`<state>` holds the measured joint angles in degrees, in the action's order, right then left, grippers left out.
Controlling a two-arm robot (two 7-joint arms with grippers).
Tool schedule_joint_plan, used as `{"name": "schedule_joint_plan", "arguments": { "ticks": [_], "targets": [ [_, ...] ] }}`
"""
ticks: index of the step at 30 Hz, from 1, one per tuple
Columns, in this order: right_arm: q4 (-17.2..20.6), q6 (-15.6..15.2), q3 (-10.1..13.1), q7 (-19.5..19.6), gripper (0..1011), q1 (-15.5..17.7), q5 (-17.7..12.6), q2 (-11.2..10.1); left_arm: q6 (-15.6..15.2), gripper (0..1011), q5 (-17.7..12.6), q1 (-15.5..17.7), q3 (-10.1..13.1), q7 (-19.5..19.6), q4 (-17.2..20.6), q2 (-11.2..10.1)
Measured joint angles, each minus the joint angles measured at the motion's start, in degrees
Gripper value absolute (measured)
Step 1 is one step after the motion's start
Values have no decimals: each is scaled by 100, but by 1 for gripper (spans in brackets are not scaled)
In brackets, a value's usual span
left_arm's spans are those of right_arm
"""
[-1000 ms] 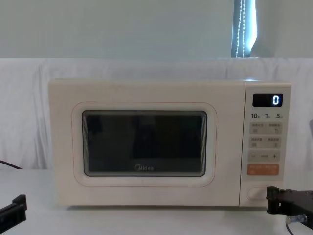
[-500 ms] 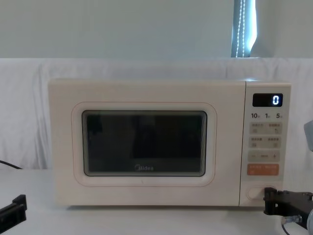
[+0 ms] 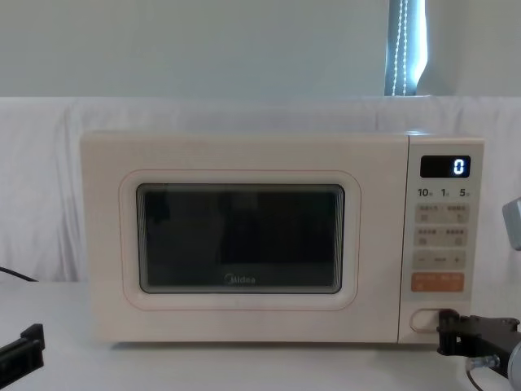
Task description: Press the button to open the microwave door with one hand; close the microwave door with the other hand.
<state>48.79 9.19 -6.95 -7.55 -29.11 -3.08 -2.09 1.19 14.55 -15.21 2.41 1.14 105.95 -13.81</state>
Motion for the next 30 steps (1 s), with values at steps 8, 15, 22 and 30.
{"name": "schedule_joint_plan", "arguments": {
  "ticks": [8, 15, 22, 30],
  "targets": [
    [-116, 29, 15, 8, 0, -67, 21, 28, 0, 1001, 0, 0, 0, 0, 0, 0],
    [-246, 87, 32, 32, 0, -139, 38, 58, 0, 1001, 0, 0, 0, 0, 0, 0],
    [-397, 143, 46, 45, 0, -220, 58, 85, 0, 1001, 0, 0, 0, 0, 0, 0],
    [-498, 161, 53, 105, 0, -279, 103, 114, 0, 1001, 0, 0, 0, 0, 0, 0]
  ]
}}
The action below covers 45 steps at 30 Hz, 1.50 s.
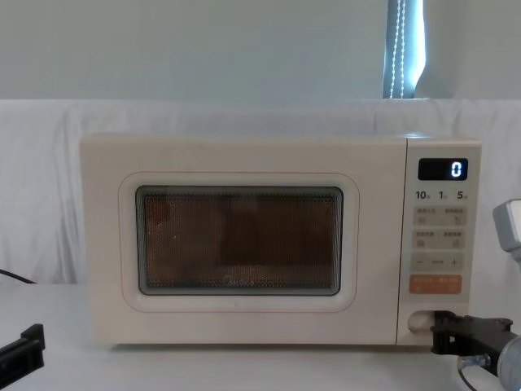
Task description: Press the button to open the microwave door with one hand; close the microwave door with the other hand.
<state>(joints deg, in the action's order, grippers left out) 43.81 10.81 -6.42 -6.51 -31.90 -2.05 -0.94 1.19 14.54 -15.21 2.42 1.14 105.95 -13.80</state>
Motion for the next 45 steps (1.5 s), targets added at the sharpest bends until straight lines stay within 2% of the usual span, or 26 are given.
{"name": "schedule_joint_plan", "arguments": {
  "ticks": [22, 45],
  "targets": [
    [-13, -60, 64, 101, 0, -29, 108, 36, 0, 1001, 0, 0, 0, 0, 0, 0],
    [2045, -602, 48, 67, 0, 1230, 54, -33, 0, 1001, 0, 0, 0, 0, 0, 0]
  ]
}}
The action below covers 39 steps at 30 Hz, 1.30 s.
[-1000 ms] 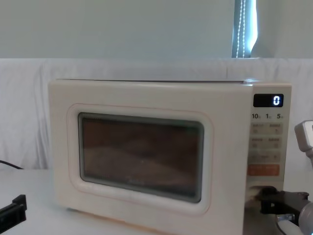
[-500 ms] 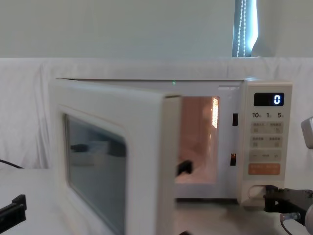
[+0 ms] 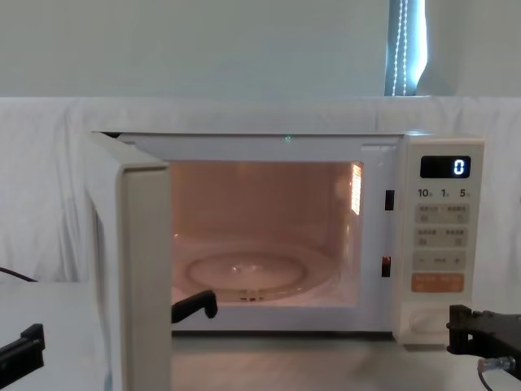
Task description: Press the button to open the microwave door with one hand; close the microwave door with the other hand.
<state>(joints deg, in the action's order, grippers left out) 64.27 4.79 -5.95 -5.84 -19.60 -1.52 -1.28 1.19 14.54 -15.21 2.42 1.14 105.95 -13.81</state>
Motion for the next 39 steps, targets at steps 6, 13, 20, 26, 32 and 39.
{"name": "schedule_joint_plan", "arguments": {
  "ticks": [6, 13, 20, 26, 32, 39],
  "targets": [
    [575, -50, -50, 57, 0, 410, 37, -28, 0, 1001, 0, 0, 0, 0, 0, 0],
    [1124, 0, -90, 94, 0, 830, 58, -26, 0, 1001, 0, 0, 0, 0, 0, 0],
    [1532, 22, -130, 95, 0, 1135, 75, -39, 0, 1001, 0, 0, 0, 0, 0, 0],
    [1821, -2, -142, 92, 0, 1390, 52, -45, 0, 1001, 0, 0, 0, 0, 0, 0],
    [1985, -28, -129, 102, 0, 1537, 35, -58, 0, 1001, 0, 0, 0, 0, 0, 0],
    [2009, 24, -97, 134, 0, 1617, -6, -29, 0, 1001, 0, 0, 0, 0, 0, 0]
  ]
}}
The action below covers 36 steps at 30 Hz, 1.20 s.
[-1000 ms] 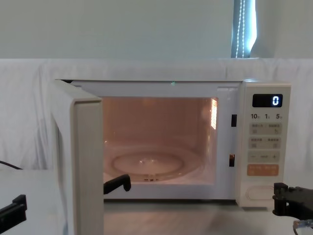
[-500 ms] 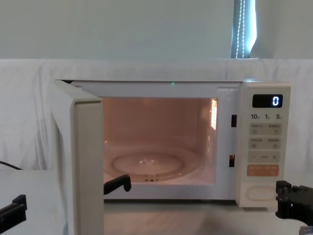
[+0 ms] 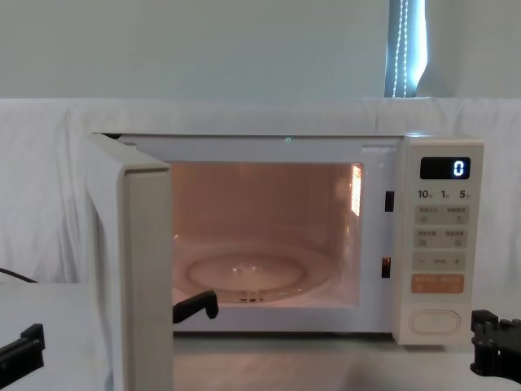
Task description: Press the button to open the microwave door with one hand; close the microwave door with the other hand.
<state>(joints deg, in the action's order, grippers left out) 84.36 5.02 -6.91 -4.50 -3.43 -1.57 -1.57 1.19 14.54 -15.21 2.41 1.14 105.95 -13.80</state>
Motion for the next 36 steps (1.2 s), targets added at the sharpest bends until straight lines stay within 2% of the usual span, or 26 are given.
{"name": "schedule_joint_plan", "arguments": {
  "ticks": [25, 29, 36],
  "targets": [
    [9, -8, 3, 3, 0, 4, 2, -1, 0, 1001, 0, 0, 0, 0, 0, 0],
    [10, -10, 3, 3, 0, 4, 3, -1, 0, 933, 0, 0, 0, 0, 0, 0],
    [13, -11, 3, 3, 0, 4, 5, -1, 0, 751, 0, 0, 0, 0, 0, 0]
  ]
}}
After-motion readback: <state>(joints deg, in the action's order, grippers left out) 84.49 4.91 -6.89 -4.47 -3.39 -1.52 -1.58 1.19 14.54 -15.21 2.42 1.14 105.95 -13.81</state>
